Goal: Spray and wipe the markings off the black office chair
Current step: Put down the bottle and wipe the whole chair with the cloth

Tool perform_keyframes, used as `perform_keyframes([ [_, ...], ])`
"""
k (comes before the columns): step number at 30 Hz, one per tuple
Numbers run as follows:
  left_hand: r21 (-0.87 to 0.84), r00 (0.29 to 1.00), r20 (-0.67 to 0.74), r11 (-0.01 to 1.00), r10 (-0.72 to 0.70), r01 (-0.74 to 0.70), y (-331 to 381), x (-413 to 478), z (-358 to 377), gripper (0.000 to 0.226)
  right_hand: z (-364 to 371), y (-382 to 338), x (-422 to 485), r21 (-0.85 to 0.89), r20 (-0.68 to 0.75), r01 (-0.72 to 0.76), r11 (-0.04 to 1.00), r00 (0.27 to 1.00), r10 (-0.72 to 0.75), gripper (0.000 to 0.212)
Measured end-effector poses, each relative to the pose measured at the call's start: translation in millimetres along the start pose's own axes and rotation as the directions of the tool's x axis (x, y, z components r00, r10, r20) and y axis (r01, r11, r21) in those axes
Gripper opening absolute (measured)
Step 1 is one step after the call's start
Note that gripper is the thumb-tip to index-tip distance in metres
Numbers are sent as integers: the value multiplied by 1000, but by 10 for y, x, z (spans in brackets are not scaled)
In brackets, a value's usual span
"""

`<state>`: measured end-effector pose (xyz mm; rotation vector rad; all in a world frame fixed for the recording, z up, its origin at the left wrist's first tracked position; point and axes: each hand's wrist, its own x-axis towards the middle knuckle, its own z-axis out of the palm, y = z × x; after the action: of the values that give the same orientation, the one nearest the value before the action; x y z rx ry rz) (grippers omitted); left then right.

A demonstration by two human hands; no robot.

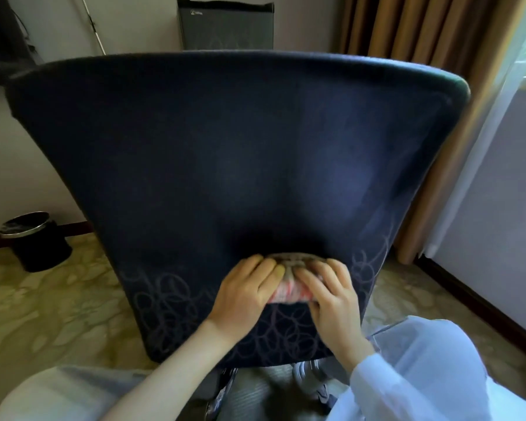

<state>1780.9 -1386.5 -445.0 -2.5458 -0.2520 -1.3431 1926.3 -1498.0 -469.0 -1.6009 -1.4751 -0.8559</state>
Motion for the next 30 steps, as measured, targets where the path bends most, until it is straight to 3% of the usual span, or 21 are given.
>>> perform_keyframes([
  [4,-44,982,185,998,-33,42,53,-568,196,19,316,-104,-567,32,174,-55,998,984,48,25],
  [7,-43,974,218,997,-55,66,11,-575,167,23,376,-88,-547,37,162,-61,997,985,54,25],
  [13,-15,990,128,998,-57,60,-80,-325,-132,27,317,-211,-236,65,84,-36,997,996,31,36],
  [15,-5,996,67,998,-63,64,-147,-175,-290,26,239,-313,-26,95,18,-30,995,999,28,46],
  [21,99,980,-198,995,-11,31,-173,1013,-965,20,-677,-370,1300,41,-263,115,992,960,-101,36],
  [26,81,956,-293,996,-1,26,-5,1572,-1120,22,-1181,-112,1780,-137,-205,204,969,951,-229,24],
  [30,112,969,-243,994,37,-10,16,1223,-811,20,-837,8,1320,-83,-173,174,981,967,-186,30],
])
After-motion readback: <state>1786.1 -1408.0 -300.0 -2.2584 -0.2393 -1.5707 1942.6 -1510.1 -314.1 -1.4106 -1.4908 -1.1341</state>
